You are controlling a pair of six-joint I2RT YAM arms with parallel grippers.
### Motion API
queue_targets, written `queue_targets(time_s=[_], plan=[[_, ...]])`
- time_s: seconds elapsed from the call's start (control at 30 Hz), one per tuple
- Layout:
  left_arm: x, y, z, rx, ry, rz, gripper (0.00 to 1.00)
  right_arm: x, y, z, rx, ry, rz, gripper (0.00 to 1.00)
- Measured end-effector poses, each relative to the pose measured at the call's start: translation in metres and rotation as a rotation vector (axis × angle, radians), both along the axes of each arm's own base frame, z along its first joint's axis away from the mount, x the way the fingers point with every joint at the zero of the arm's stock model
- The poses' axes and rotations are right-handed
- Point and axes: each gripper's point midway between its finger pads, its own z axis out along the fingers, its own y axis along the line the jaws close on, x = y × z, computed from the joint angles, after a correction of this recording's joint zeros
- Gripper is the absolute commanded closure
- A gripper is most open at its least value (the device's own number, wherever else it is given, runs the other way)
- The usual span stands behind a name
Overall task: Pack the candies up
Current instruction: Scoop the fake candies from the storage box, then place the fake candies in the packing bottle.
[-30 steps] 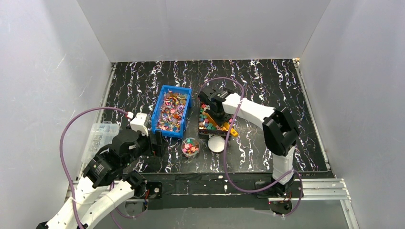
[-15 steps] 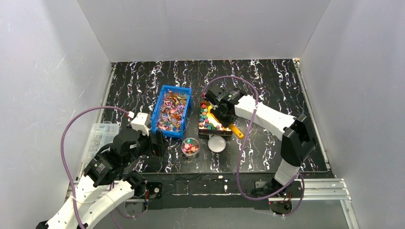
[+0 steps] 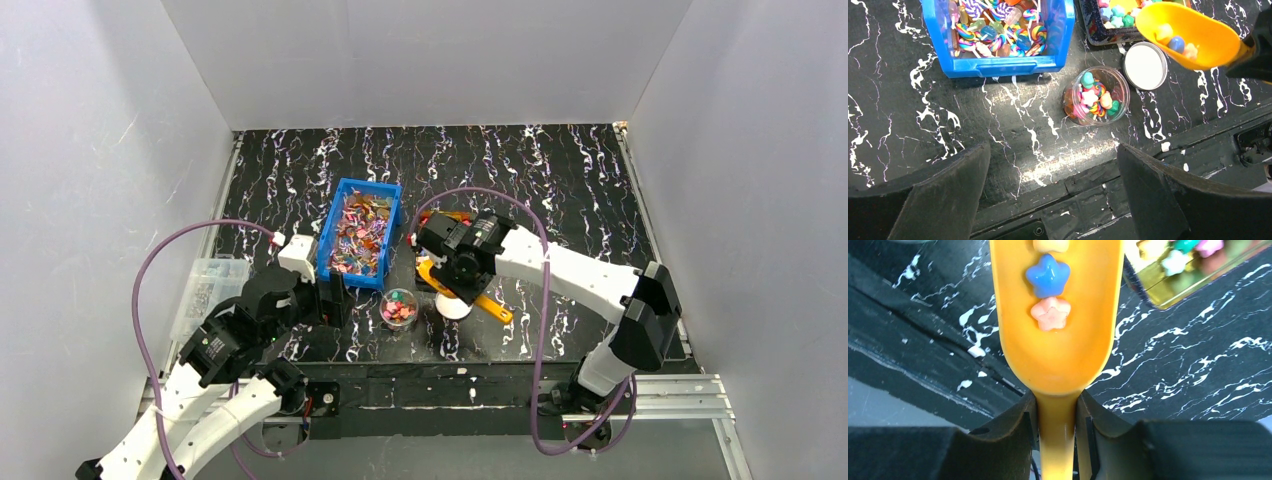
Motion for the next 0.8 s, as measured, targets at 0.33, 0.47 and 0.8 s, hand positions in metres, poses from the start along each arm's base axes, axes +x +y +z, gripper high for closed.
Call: queue_targets(time_s=[0.33, 0.47, 0.8], plan=[[-0.005, 0.000, 0.000, -0.019, 0.017, 0.003, 0.02, -0.047, 0.006, -0.001, -0.034, 0.078, 0.075, 0.99], [-0.010, 0.004, 0.004, -0.039, 0.005, 0.009, 0.02, -0.060, 0.006, 0.000, -0.048, 0.101, 0.080, 0.99], [-0.013, 0.014, 0.014, -0.078, -0.054, 0.047, 0.02, -0.076, 0.028, 0.005, -0.076, 0.176, 0.042, 0.99]])
